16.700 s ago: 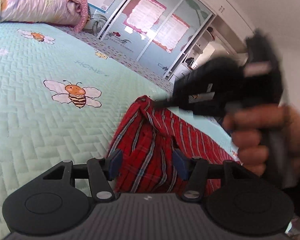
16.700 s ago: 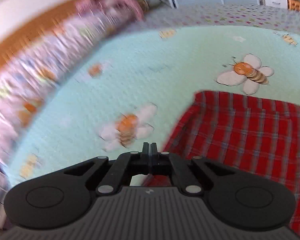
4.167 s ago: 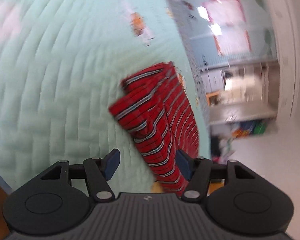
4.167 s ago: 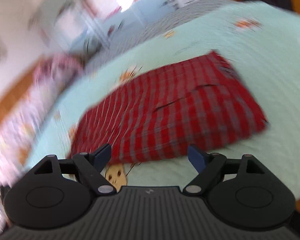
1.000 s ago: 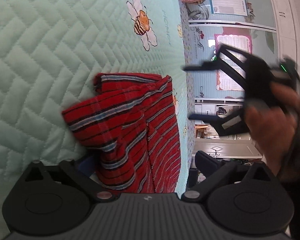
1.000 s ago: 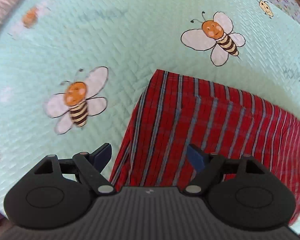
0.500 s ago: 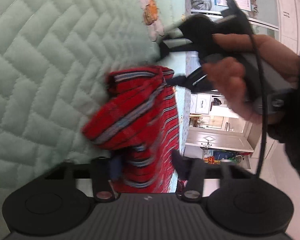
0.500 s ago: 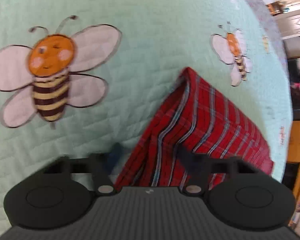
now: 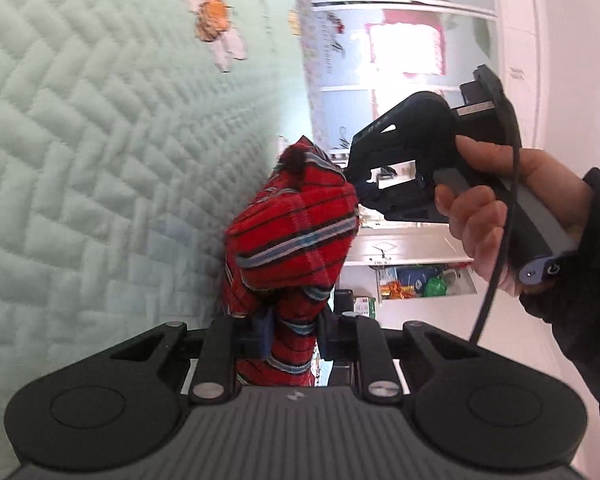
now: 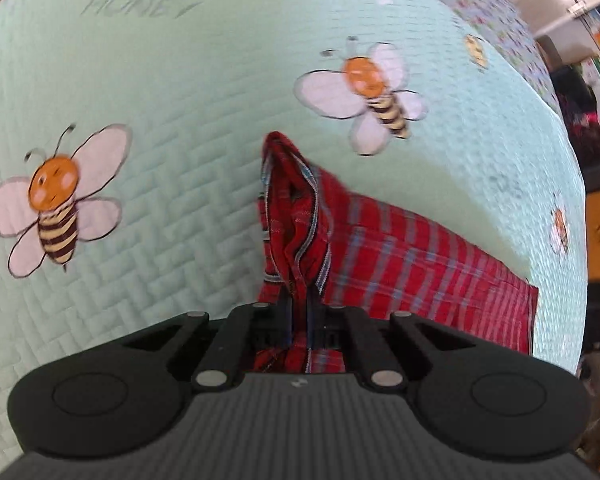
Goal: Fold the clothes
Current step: 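Hold the shirt with both grippers and lift it off the quilt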
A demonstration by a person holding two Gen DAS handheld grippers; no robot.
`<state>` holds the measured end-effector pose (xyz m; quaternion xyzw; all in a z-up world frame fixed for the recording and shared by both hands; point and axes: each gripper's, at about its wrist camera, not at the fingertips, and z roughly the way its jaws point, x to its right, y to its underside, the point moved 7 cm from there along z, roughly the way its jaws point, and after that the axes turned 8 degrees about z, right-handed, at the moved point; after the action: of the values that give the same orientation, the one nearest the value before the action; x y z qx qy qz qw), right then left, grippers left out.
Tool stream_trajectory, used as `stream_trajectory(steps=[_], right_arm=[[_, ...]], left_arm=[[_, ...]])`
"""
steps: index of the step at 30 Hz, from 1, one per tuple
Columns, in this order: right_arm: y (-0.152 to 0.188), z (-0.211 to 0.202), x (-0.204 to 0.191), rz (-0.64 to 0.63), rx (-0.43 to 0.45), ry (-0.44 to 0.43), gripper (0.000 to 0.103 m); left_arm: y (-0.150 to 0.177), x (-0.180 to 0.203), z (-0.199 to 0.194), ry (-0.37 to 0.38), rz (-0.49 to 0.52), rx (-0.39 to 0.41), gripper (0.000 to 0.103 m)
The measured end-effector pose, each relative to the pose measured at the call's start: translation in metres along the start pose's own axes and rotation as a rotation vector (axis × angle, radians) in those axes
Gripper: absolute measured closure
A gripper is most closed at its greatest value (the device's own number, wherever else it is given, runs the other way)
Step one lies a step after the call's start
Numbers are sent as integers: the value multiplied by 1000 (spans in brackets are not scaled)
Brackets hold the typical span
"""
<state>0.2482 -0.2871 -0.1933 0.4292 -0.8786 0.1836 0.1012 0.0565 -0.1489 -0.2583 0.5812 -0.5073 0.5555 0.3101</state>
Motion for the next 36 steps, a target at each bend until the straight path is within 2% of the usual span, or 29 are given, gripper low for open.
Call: stream_trajectory(steps=[11, 17, 22, 26, 29, 31, 32, 34, 35, 36], right_arm=[[-3, -10, 6, 33, 35, -81, 97], [-5, -25, 15, 88, 55, -155, 97], [-17, -62, -2, 121, 108, -283, 99], [-34, -110, -16, 142, 167, -427, 101], [-47, -147, -21, 150, 209, -538, 101], [-48, -157, -23, 136, 205, -557, 101], [-47, -159, -24, 121, 192, -557, 100], [-43, -154, -30, 78, 154, -550, 79], [-41, -148, -33, 65, 159, -532, 47], [-39, -142, -36, 53, 166, -515, 31]], left_arm=[[-1, 11, 4, 18, 115, 16, 84], [-14, 8, 8, 49, 84, 16, 91], [-50, 17, -11, 81, 56, 75, 96], [-97, 50, -46, 99, 179, 196, 96], [-121, 71, -59, 58, 286, 222, 96], [-128, 72, -61, 9, 317, 212, 96], [-126, 64, -62, -28, 301, 209, 96], [-115, 42, -62, -87, 265, 206, 96], [-109, 30, -61, -114, 243, 206, 96], [-102, 18, -60, -141, 220, 206, 96]])
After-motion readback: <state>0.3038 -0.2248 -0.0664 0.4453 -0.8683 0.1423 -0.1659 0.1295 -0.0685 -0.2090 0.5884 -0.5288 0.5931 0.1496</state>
